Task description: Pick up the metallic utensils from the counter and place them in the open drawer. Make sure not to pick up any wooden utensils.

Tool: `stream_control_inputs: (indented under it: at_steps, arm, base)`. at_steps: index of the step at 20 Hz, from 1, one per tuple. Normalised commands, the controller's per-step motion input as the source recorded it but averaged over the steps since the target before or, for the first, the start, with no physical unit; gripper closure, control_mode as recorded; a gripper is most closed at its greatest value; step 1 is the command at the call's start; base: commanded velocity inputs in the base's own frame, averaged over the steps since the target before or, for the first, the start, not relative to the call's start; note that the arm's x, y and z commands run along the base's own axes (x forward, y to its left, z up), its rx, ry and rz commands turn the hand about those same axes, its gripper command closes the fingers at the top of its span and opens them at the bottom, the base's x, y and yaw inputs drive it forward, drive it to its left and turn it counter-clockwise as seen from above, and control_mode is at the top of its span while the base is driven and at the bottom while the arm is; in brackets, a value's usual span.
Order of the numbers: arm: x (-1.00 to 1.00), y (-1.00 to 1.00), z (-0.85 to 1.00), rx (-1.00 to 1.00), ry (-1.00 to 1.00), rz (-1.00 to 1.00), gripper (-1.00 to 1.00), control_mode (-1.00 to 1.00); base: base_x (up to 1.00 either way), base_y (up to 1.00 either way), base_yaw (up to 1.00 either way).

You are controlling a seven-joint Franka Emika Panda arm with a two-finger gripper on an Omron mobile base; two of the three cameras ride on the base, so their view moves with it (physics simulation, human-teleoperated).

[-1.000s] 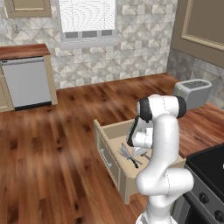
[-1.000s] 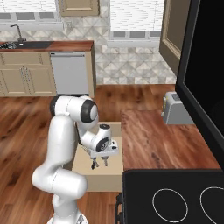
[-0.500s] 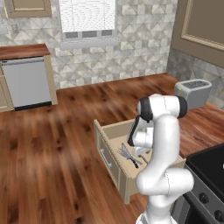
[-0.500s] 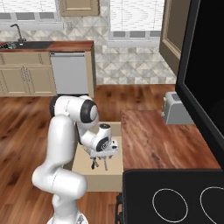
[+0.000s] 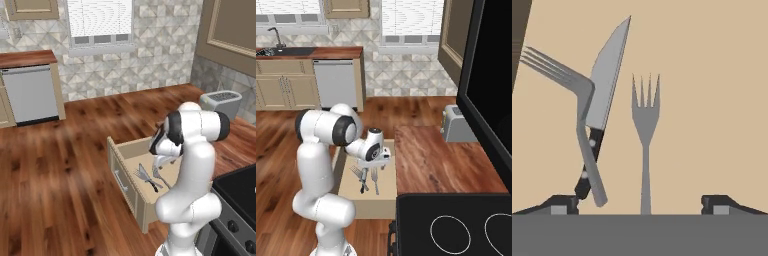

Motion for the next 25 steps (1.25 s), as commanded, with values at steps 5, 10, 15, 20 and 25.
stream_control_inputs:
  at_steps: [5, 10, 15, 20, 25]
  arm:
    - [0.00, 0.00, 1.00, 0.01, 0.00, 0.00, -1.00, -1.00]
    - [-0.16, 0.04, 0.98, 0.00, 0.00, 0.00, -1.00, -1.00]
    - [-0.29, 0.22, 0.87, 0.00, 0.00, 0.00, -1.00, -1.00]
    - [-0.38, 0.25, 0.80, 0.00, 0.00, 0.00, -1.00, -1.00]
    - [-0.49, 0.16, 0.75, 0.00, -0.01, 0.00, -1.00, -1.00]
  base:
    - [0.00, 0.00, 0.00]
    - [0.00, 0.00, 0.00]
    - [0.00, 0.00, 0.00]
    - [0.00, 0.00, 0.00]
    - [0.00, 0.00, 0.00]
